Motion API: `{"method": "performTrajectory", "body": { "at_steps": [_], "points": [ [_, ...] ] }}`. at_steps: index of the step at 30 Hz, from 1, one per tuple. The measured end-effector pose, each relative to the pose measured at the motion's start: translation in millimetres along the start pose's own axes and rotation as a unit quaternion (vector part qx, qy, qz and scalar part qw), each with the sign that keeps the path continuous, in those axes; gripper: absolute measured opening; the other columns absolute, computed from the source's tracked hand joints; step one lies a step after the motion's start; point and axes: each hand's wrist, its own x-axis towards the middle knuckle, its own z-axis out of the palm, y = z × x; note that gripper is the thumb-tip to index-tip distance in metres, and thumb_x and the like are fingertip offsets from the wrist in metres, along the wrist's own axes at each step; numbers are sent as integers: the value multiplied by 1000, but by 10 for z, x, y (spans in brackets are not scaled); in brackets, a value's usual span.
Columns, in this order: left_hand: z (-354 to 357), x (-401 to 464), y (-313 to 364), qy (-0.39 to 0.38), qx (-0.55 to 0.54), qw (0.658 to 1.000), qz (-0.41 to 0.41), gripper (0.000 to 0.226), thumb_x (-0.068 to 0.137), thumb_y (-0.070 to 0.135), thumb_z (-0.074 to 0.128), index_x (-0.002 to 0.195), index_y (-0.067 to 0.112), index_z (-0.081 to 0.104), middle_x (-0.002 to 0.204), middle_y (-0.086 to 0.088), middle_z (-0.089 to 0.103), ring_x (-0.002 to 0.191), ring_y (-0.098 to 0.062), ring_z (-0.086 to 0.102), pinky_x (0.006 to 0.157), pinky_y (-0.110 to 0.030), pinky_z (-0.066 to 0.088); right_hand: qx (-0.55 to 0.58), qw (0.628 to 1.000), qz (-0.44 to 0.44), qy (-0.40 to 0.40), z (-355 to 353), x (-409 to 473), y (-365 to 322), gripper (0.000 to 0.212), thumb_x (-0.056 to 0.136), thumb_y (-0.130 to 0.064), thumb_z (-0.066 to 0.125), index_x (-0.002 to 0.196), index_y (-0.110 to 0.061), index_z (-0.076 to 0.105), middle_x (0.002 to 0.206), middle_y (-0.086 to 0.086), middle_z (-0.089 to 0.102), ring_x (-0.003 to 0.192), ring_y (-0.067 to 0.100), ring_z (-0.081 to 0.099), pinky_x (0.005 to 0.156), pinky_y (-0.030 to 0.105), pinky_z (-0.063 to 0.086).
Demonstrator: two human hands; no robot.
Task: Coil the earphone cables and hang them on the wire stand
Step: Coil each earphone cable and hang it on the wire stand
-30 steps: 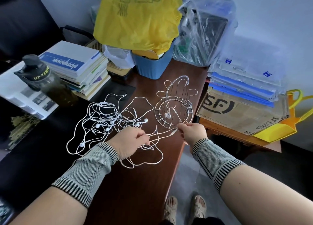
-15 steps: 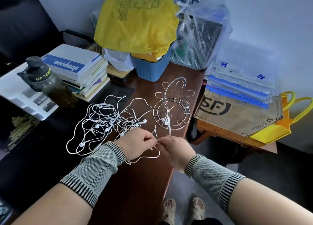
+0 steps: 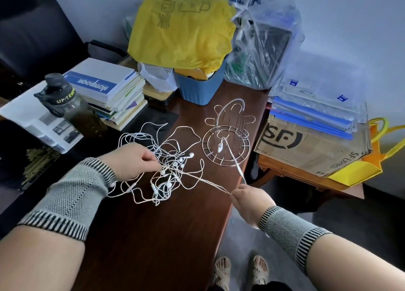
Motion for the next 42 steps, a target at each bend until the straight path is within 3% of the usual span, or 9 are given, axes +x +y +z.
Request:
{"method": "performTrajectory", "body": {
  "at_steps": [12,16,19,22,25,28,32,38,42],
  "points": [
    [1154,50,670,-80,-33,989,122,20,90,40,64,96,26,76,65,17,59,65,4,52,73,-14,41,114,993,18,-30,15,-32,-142,89,80,-33,65,152,-24,13,157,-5,16,111,20,59,95,30,48],
    [1214,53,689,-85,-38,990,111,21,90,41,62,99,27,75,80,12,68,79,-5,62,84,-24,50,95,993,22,60,-36,-74,-213,44,84,-37,59,123,-22,46,125,-4,51,94,17,62,83,32,53],
    [1220,52,687,-80,-13,991,110,21,90,40,61,97,26,75,68,13,61,68,0,56,72,-18,45,40,993,108,14,-30,-57,-151,28,84,-41,55,98,-16,57,98,-1,62,88,20,63,73,32,53],
    [1241,59,707,-76,-1,991,108,21,92,37,60,97,23,75,60,14,56,58,4,52,61,-10,38,28,994,96,49,6,-116,-62,56,82,-42,59,131,-20,43,134,2,44,121,23,46,98,38,47],
    [1281,84,744,-57,8,992,109,25,93,36,59,100,17,73,87,0,70,86,-15,65,76,-23,46,34,987,-90,129,36,-170,-147,72,81,-35,59,146,-25,28,152,-3,28,141,20,22,117,40,21],
    [1283,101,729,-45,-11,994,100,21,93,32,59,86,17,70,70,-1,63,73,-17,62,64,-22,39,47,990,-88,99,28,-172,-226,31,93,-33,43,117,-17,55,117,1,61,116,22,50,105,36,38],
    [1090,109,547,-49,-48,995,70,21,91,35,62,78,21,72,53,10,50,46,0,47,51,-11,36,18,999,-12,38,18,-195,-7,40,103,-40,23,81,-18,47,90,4,62,87,25,60,81,34,47],
    [582,127,81,0,-51,999,-6,24,90,33,66,71,17,70,40,11,40,36,-4,32,43,-16,32,-87,992,80,-45,172,-177,449,39,103,-29,28,107,-12,63,114,9,64,109,28,58,90,34,46],
    [538,142,181,10,-51,998,25,22,88,35,67,75,18,73,45,10,44,36,-2,36,43,-11,31,30,992,112,-56,220,-128,412,52,93,-45,45,131,-10,50,132,9,49,120,26,52,98,32,43]
  ]
}}
